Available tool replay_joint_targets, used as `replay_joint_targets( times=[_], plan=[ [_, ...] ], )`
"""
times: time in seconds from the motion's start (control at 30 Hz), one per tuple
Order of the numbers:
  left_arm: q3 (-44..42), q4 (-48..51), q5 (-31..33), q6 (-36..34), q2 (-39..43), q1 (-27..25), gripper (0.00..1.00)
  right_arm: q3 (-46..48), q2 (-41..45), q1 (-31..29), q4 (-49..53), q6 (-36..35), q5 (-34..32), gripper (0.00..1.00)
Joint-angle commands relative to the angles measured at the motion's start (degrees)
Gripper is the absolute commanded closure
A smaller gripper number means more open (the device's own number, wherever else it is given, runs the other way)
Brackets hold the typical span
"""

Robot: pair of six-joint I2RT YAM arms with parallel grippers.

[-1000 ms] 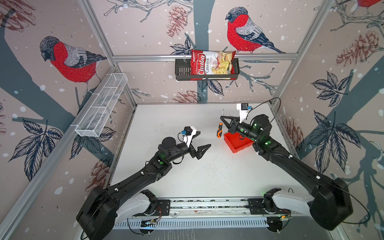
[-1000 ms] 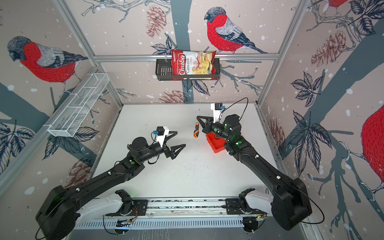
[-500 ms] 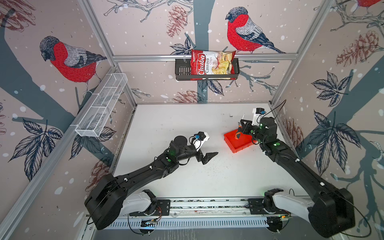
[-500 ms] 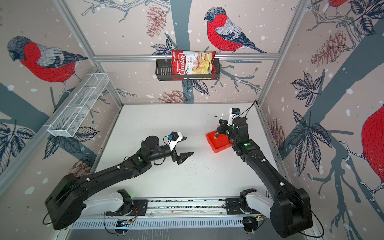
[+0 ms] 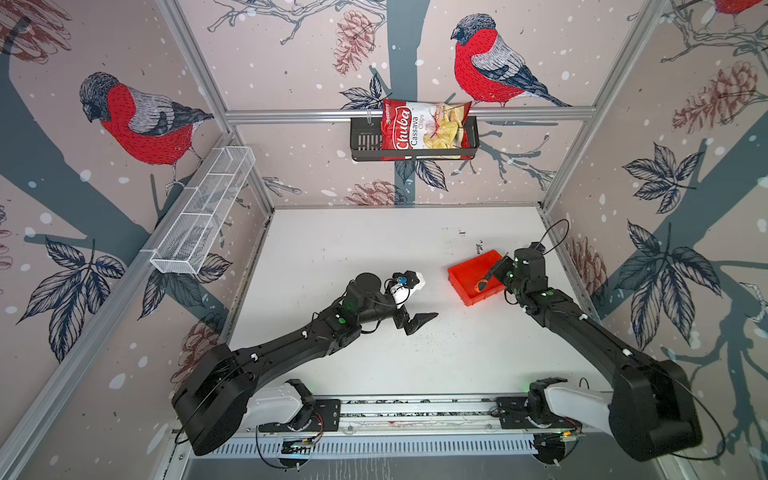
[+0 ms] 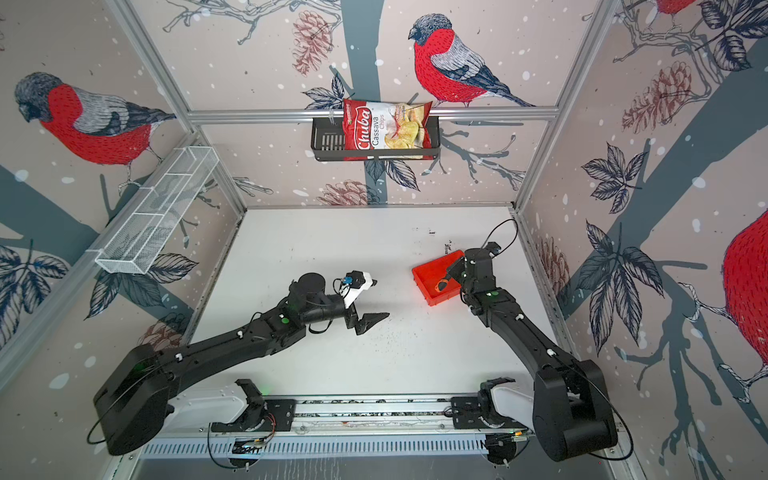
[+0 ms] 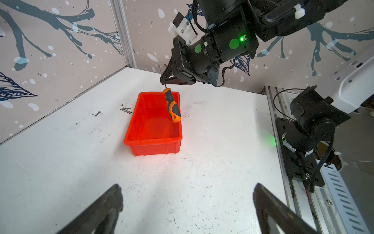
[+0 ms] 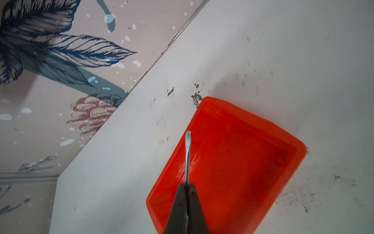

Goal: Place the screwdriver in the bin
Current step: 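Carry the screwdriver with the right gripper over the red bin and lower it in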

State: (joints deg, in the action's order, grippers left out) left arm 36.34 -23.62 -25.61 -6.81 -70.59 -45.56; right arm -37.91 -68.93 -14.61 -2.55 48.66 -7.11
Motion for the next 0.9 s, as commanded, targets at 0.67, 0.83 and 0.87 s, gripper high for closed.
replay_joint_targets(
  times=[0.67, 0.83, 0.87],
  plan=[
    [-0.3, 1.4, 1.8, -2.3, 0.6, -0.7, 0.0, -0.5, -13.1, -4.1, -5.0, 24.7, -11.0, 1.0],
    [-0.7, 1.2, 2.0, -2.3, 0.7, -0.7, 0.0, -1.5, -15.2, -4.1, -5.4, 25.1, -12.1, 1.0],
    [-0.7, 1.1, 2.0, -2.5, 0.6, -0.7, 0.0, -1.7, -15.8, -4.0, -5.3, 25.3, -12.3, 1.0]
  ],
)
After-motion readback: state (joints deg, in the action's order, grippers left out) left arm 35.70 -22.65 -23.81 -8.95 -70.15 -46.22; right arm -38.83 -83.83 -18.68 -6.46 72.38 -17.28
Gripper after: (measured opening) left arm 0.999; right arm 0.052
